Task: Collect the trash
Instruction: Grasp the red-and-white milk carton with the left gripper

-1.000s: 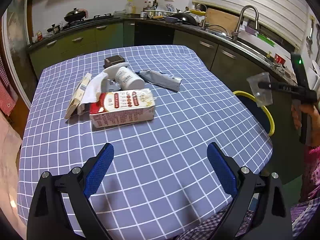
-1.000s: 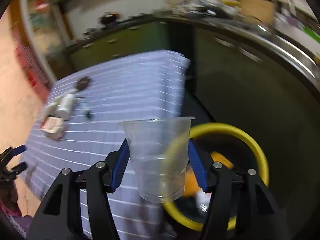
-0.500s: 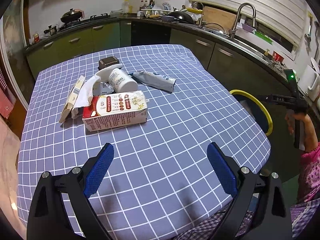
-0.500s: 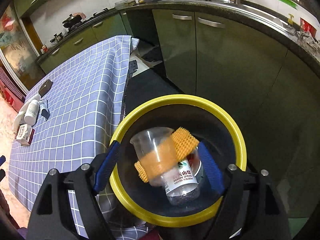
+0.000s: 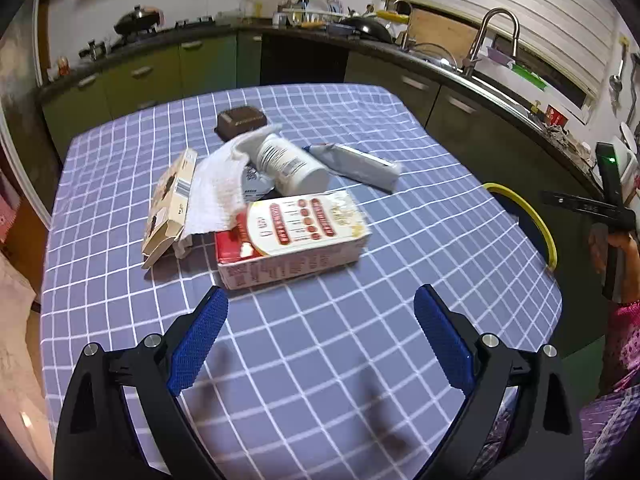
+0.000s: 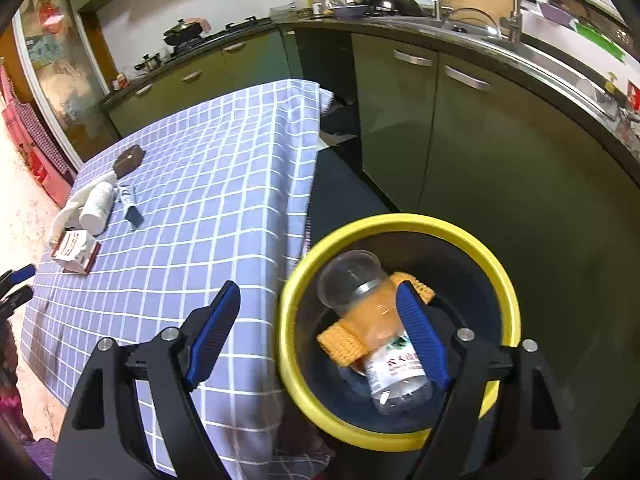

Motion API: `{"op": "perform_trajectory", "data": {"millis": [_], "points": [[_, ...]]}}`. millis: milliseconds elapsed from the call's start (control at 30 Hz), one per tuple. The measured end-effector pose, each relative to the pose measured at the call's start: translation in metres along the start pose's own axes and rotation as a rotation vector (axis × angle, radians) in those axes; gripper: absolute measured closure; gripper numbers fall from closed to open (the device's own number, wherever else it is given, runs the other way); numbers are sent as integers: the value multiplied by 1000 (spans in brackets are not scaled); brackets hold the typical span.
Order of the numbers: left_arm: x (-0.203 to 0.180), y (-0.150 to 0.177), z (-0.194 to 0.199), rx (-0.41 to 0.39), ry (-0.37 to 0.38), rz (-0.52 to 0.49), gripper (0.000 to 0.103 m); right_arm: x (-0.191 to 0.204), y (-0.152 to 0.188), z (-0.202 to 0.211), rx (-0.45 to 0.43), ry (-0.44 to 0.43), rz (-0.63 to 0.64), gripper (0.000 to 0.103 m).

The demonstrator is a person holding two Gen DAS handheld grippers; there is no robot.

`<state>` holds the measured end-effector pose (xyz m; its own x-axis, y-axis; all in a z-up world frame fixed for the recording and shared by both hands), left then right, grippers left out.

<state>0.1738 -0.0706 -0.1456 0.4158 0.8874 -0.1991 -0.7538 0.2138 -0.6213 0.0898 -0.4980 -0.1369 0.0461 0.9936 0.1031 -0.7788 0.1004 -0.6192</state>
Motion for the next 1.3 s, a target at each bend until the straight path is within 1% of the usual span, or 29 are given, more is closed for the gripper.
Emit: {"op": "perform_trajectory", "data": {"millis": [100,300,400,533,667,733,767,800,833,900,967,1033,1133,1200,1267,1300], "points": [[11,-3,-18,31,10,1,10,5,-4,0,-2,-12,9,27],[28,-8,-46,52,-37,6,10,13,-8,-2,1,-29,21,27],[29,-11,-53,54,-22,10,10,15,-9,-4,3,-33,22,27],[7,-6,-45,49,26,-32,10,17,-9,-4,4,-39,23,27],[-30,6,-35,73,102,-74,10,17,-9,-5,5,-48,22,26],[-51,14,-31,91,140,-116,10,18,-8,-5,4,-56,24,26],[-65,17,-27,96,158,-153,10,19,-9,-5,2,-60,25,26],[-76,20,-22,90,161,-188,10,19,-9,-4,0,-64,25,26],[-84,19,-18,76,149,-221,10,19,-9,-3,-3,-66,24,26],[-94,10,-9,28,97,-286,10,18,-9,-1,-9,-70,23,26],[-91,-4,-10,9,54,-305,10,16,-9,1,-16,-74,17,26],[-78,-18,-20,8,-6,-312,10,15,-7,3,-18,-79,13,26],[-62,-28,-45,63,-30,-316,10,14,-5,4,-16,-81,13,26],[-57,-29,-61,103,-27,-317,10,12,-4,3,-12,-81,12,26],[-54,-27,-72,126,-16,-320,13,10,-3,2,-7,-79,8,26],[-53,-25,-77,141,-13,-323,17,8,-2,1,-5,-78,5,26]]}}
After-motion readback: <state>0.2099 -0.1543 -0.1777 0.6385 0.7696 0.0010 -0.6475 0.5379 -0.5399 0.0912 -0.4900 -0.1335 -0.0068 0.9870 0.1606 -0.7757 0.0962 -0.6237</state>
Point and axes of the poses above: each gripper's, at about its wrist camera, not at the fingertips, and z roughly against the way its jaws point, x to its left, y to its underside, the point moved 6 cm from there along -z, roughly the way its jaws point, and after that the axes turned 5 degrees about z, right-handed, at the moved point
